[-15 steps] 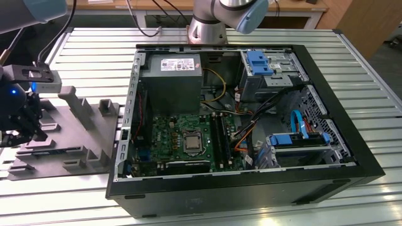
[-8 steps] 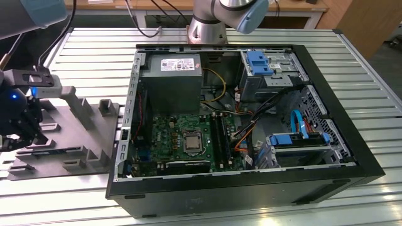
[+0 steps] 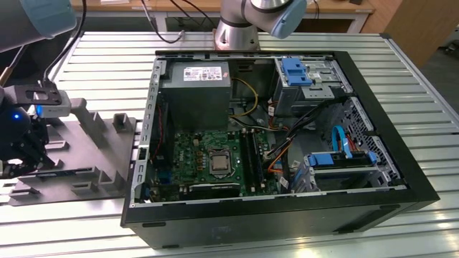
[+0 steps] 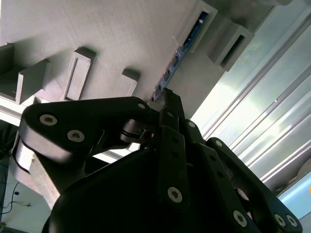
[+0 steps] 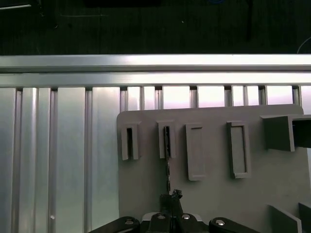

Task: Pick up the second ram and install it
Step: 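Pick up the second ram and move it above second insertion slot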

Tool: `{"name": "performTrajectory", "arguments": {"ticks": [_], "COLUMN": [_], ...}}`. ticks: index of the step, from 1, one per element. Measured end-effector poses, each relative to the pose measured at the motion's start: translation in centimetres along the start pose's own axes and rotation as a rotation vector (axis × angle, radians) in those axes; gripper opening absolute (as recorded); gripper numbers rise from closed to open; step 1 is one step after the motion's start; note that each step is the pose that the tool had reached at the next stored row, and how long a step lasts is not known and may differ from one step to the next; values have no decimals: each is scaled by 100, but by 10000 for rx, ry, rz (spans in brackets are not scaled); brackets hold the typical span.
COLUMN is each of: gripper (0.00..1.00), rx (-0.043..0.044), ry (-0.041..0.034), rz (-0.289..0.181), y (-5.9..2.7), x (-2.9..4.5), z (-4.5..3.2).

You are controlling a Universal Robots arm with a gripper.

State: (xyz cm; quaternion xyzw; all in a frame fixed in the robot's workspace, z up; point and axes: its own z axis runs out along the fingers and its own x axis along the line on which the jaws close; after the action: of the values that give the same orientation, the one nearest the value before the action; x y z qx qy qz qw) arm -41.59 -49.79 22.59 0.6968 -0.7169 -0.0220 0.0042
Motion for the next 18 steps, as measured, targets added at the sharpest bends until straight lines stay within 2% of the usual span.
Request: {"name": "performTrajectory", "arguments": {"ticks": [8,16,17,18], "gripper": [11,11,17,17], "rx": [0,0,0,0], "ry": [0,10,11,12], "rz": [0,0,0,0], "y": [0,0,0,0], "x": [12,13,13,13], "z": [103,108,108,108]}}
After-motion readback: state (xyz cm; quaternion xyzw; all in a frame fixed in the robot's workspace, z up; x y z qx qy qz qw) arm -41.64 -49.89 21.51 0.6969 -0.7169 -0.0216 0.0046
